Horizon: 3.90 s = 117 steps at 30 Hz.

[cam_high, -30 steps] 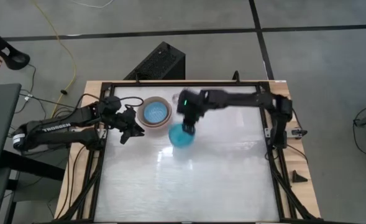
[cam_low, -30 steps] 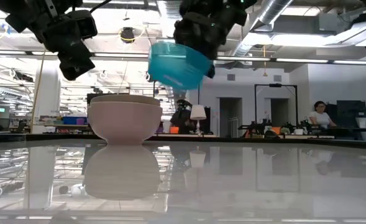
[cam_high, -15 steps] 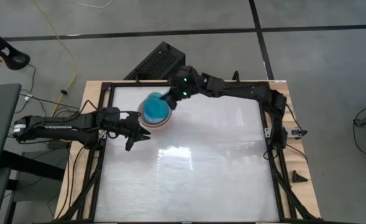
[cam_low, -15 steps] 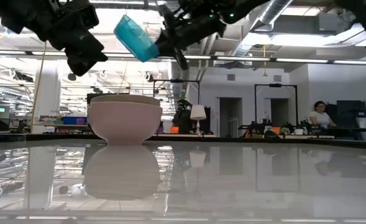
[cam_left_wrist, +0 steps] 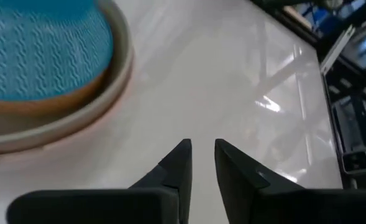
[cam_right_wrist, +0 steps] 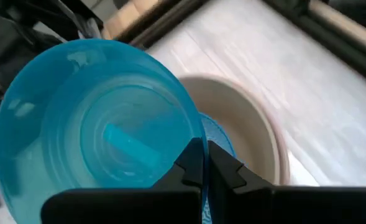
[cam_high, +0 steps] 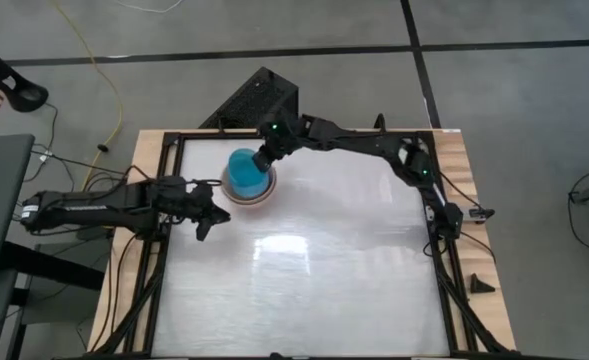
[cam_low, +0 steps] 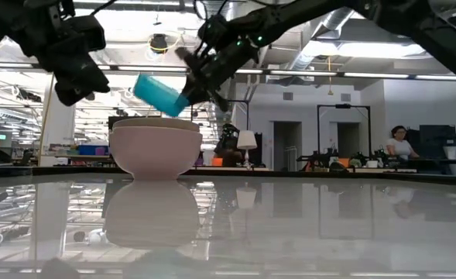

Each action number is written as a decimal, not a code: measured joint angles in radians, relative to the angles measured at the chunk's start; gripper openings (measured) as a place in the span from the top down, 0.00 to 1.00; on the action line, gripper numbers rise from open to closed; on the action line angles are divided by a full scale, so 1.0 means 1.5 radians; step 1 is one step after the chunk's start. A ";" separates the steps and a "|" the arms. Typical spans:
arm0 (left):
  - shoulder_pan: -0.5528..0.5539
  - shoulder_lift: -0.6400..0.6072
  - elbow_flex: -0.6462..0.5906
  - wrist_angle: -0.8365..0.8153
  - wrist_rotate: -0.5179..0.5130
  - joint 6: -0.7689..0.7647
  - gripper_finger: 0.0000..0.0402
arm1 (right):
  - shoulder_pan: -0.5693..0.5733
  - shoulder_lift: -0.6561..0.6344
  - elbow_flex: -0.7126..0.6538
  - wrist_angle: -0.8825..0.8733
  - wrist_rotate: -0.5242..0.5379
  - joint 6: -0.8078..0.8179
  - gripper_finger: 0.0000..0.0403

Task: Nest bowls inside each other
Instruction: Stack the blue plastic bowl on top of the orange and blue ceramic bowl, then return to Home Position

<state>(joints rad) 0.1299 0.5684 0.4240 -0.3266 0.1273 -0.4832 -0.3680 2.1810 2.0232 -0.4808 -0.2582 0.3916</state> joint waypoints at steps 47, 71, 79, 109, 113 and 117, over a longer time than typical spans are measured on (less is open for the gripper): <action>0.024 -0.035 0.001 0.135 -0.059 0.190 0.92 | 0.001 -0.255 -0.041 -0.424 -0.122 -0.345 0.52; 0.125 -0.268 -0.158 0.232 -0.055 0.036 0.92 | 0.115 -0.832 -1.133 0.575 -0.052 -0.018 0.71; 0.125 -0.305 -0.247 0.316 -0.025 -0.005 0.93 | 0.103 -0.831 -1.275 0.834 -0.035 -0.029 0.94; 0.124 -0.312 -0.267 0.216 -0.063 0.010 1.00 | 0.098 -0.839 -1.344 0.824 -0.110 -0.065 0.90; 0.124 -0.312 -0.267 0.216 -0.063 0.010 1.00 | 0.098 -0.839 -1.345 0.824 -0.109 -0.065 0.90; 0.124 -0.312 -0.268 0.216 -0.063 0.010 1.00 | 0.098 -0.839 -1.345 0.823 -0.109 -0.065 0.90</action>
<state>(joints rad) 0.3153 0.0998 0.0227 -0.0023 0.0326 -0.4679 -0.2211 0.9230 0.0063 0.7541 -0.4216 0.2947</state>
